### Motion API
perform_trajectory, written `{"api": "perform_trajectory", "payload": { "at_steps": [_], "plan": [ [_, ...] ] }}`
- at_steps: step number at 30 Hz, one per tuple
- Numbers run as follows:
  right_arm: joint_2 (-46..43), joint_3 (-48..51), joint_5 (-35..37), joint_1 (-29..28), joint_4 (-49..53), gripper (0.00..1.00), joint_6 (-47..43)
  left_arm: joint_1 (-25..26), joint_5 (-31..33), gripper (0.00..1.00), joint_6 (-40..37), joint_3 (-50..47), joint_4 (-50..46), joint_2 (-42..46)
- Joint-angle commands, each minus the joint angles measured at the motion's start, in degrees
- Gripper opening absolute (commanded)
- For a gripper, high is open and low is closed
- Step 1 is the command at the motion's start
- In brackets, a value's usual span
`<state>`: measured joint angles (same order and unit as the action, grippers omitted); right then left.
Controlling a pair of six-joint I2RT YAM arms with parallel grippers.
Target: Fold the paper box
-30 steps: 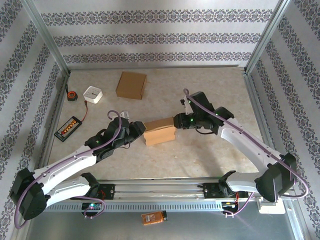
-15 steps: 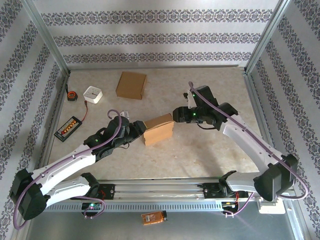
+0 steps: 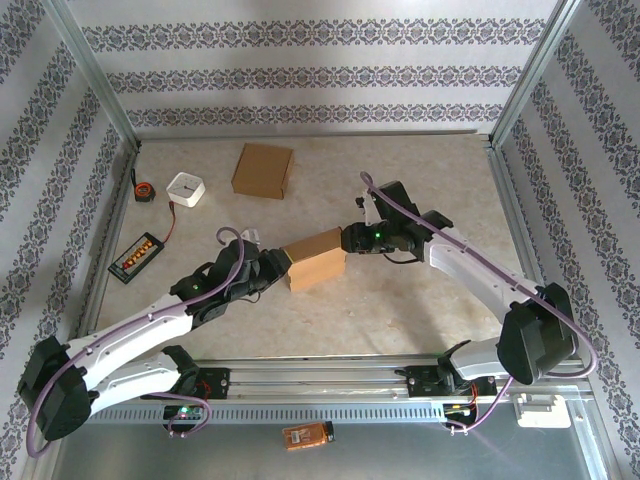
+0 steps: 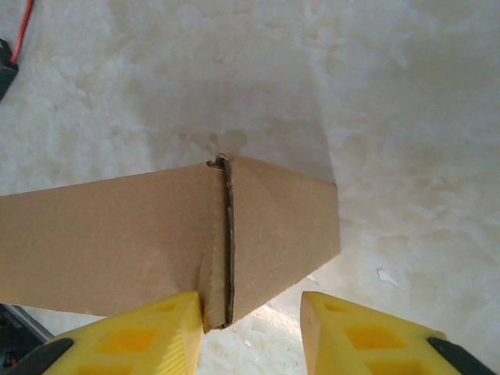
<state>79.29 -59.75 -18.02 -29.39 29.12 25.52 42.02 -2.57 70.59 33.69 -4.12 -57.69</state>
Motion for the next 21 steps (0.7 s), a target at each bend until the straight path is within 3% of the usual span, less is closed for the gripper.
{"api": "perform_trajectory", "payload": {
  "at_steps": [1,6,11,13,21],
  "plan": [
    [1.0,3.8,2.6,-0.2,3.4,0.38,-1.0,1.7,-1.0,0.18,2.9,-5.7,-7.0,-1.4],
    [-2.0,-1.1,1.9,-0.2,5.7,0.39,-0.9,1.6,3.2,0.18,1.3,-4.3,-10.6,3.7],
    [-2.7,-8.0,0.8,-0.1,6.1,0.48,-0.4,1.4,7.8,0.51,-2.6,2.2,-14.2,7.3],
    [-1.8,-9.3,1.4,0.1,5.4,0.50,-0.4,1.4,7.7,0.58,-3.2,3.3,-12.8,7.2],
    [3.1,-6.4,-1.8,-0.3,3.8,0.53,-0.2,1.5,0.7,0.59,0.4,0.6,-3.4,1.0]
  ]
}}
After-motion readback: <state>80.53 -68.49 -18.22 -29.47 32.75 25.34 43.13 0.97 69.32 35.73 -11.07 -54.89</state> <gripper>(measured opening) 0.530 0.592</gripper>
